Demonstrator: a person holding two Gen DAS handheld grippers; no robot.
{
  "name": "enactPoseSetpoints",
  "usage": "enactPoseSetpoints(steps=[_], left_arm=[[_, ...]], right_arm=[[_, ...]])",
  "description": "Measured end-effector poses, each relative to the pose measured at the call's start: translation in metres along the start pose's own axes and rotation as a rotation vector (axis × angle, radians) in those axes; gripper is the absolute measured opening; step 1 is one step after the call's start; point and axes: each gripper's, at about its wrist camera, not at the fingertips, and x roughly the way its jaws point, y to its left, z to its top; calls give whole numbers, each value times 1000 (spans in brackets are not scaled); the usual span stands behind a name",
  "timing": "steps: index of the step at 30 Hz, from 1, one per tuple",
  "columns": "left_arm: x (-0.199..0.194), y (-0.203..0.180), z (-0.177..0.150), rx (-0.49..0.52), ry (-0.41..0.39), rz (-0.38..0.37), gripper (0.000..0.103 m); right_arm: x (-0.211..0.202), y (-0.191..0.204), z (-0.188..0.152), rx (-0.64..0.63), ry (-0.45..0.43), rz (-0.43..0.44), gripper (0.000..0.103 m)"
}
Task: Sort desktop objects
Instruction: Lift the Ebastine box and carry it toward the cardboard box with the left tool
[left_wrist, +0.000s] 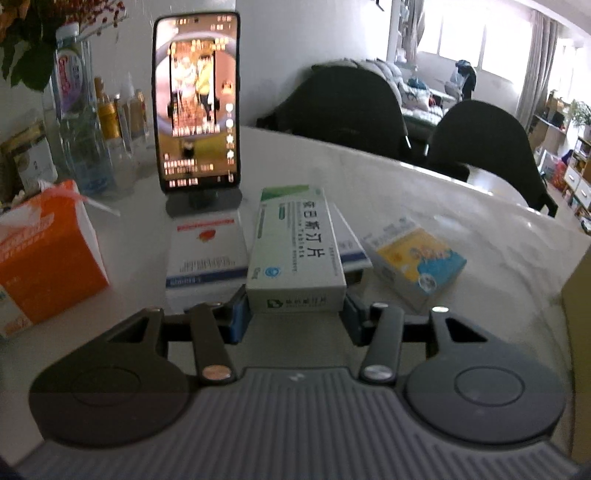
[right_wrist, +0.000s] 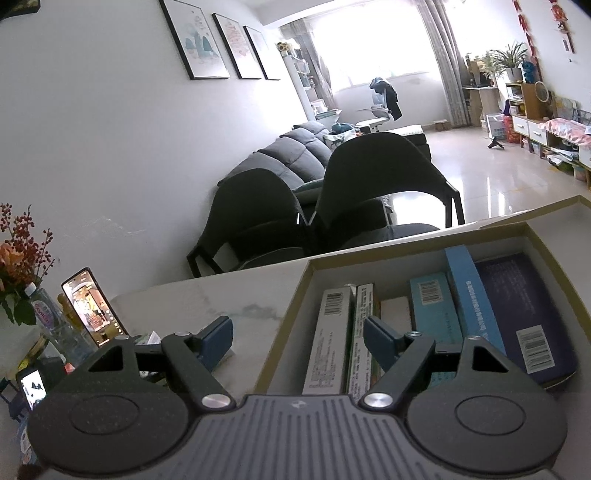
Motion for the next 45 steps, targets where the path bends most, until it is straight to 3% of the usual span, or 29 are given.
enactPoseSetpoints(steps=[5, 7, 9, 18, 24, 28, 34, 45], left_arm=[[0, 2, -3, 12, 52, -29, 50], [-1, 2, -2, 18, 60, -39, 57], [-4, 3, 0, 25, 54, -44, 63], [-9, -1, 14, 62, 18, -38, 65], [8, -7, 18, 88, 50, -16, 62], [10, -12, 19, 107, 38, 20, 50], [8, -13, 17, 100, 35, 42, 48], [-28, -3, 15, -12, -45, -47, 48]], right_arm=[[0, 1, -2, -1, 4, 0, 81], [1, 1, -2, 0, 6, 1, 81], [1, 1, -3, 1, 8, 1, 81], [5, 2, -5, 4, 17, 9, 81], [5, -1, -6, 10, 20, 8, 81], [4, -2, -6, 14, 20, 3, 81], [3, -3, -8, 23, 25, 11, 81], [-4, -1, -8, 47, 38, 45, 81]])
